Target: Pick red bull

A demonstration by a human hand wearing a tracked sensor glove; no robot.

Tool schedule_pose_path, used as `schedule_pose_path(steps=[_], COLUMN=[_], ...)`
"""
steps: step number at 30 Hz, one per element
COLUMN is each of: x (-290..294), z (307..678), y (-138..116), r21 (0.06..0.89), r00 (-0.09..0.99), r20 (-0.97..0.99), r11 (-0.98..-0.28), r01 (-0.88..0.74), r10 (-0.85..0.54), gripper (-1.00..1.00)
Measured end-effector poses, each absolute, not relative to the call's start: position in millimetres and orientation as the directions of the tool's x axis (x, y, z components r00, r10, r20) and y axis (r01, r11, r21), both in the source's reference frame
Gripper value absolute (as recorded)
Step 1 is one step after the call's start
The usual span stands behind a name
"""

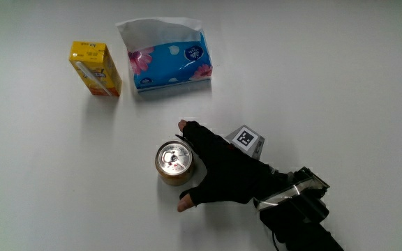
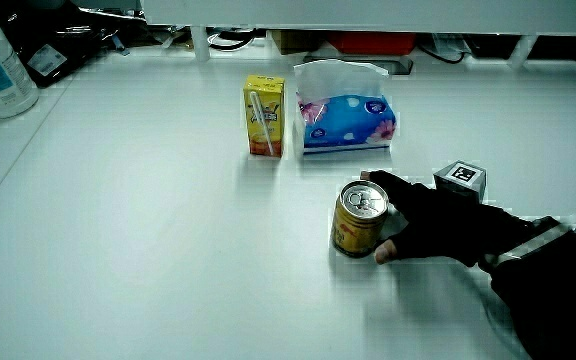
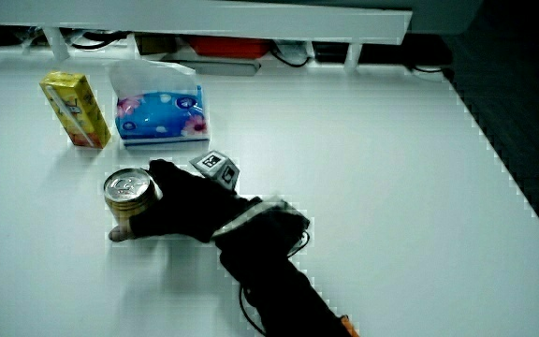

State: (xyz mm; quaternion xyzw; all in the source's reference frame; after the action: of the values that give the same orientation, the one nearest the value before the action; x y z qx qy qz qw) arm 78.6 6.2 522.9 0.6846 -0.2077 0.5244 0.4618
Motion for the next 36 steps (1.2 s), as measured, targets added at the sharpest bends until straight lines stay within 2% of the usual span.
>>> schedule_pose_path(steps=[8, 11, 13, 18, 24, 27, 29, 36], x=[77.2, 77.9, 78.0, 79.0, 79.7, 79.5, 80.3, 80.8], z=[528.5, 527.9, 530.0, 529.9, 529.8, 530.3, 531.9, 532.2], y=[6.3, 6.0, 5.7, 5.5, 6.9, 8.3, 8.5, 10.7], r21=[0.385, 0.399, 0.381, 0.330, 0.285, 0.259, 0.275, 0.251], r00=[0.336, 0.337, 0.316, 0.261, 0.248, 0.208, 0.237, 0.228], r20=[0.923, 0.917, 0.925, 0.944, 0.957, 0.965, 0.960, 0.965], r11=[-0.509, -0.515, -0.538, -0.594, -0.658, -0.676, -0.676, -0.702], r01=[-0.770, -0.759, -0.752, -0.734, -0.697, -0.690, -0.683, -0.667], r10=[0.189, 0.213, 0.213, 0.202, 0.153, 0.158, 0.151, 0.129], gripper=[0.00, 0.00, 0.00, 0.21, 0.46, 0.58, 0.67, 0.96])
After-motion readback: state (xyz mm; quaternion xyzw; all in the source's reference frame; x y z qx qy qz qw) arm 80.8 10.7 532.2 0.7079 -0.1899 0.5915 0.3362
